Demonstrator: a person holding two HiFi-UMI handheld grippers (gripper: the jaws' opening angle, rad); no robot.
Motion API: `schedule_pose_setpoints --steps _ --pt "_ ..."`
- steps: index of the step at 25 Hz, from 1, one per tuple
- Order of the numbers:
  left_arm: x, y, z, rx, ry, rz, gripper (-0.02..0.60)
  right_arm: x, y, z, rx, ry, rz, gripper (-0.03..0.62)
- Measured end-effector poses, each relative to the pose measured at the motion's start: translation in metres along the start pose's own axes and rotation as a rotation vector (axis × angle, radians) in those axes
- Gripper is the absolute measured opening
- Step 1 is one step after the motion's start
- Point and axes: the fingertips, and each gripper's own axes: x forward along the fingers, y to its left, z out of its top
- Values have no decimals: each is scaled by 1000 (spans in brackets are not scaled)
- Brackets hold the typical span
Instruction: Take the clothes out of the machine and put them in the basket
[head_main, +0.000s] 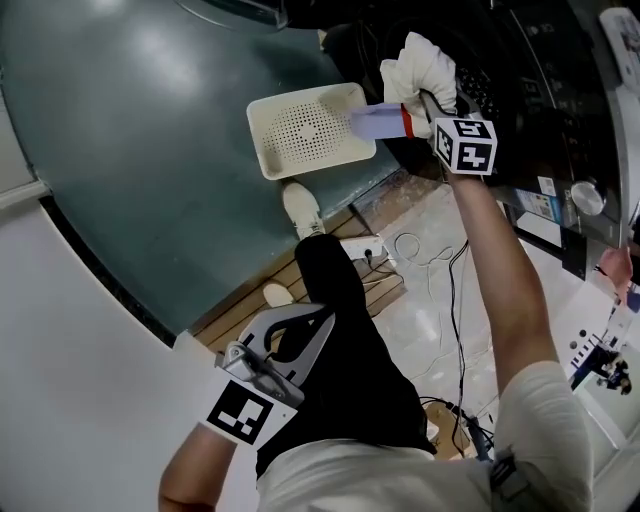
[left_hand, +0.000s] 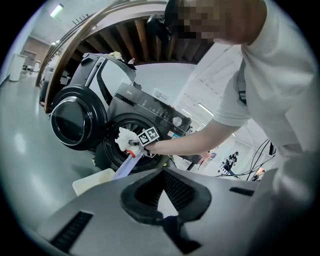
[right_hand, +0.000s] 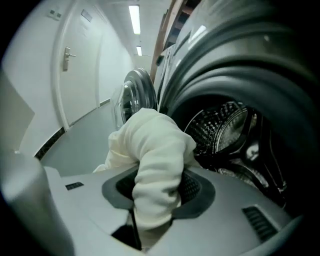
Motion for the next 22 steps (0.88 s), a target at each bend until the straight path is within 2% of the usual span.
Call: schedule_pose_setpoints --steps 9,18,22 --pt "-23 -40 -7 23 -30 17 -2 -71 45 62 -125 -137 72 156" --pt "-54 -62 -22 14 -70 45 -2 -128 102 114 -197 -214 149 156" --pt "-49 -72 -25 8 -68 59 -2 -145 118 133 -200 -262 206 156"
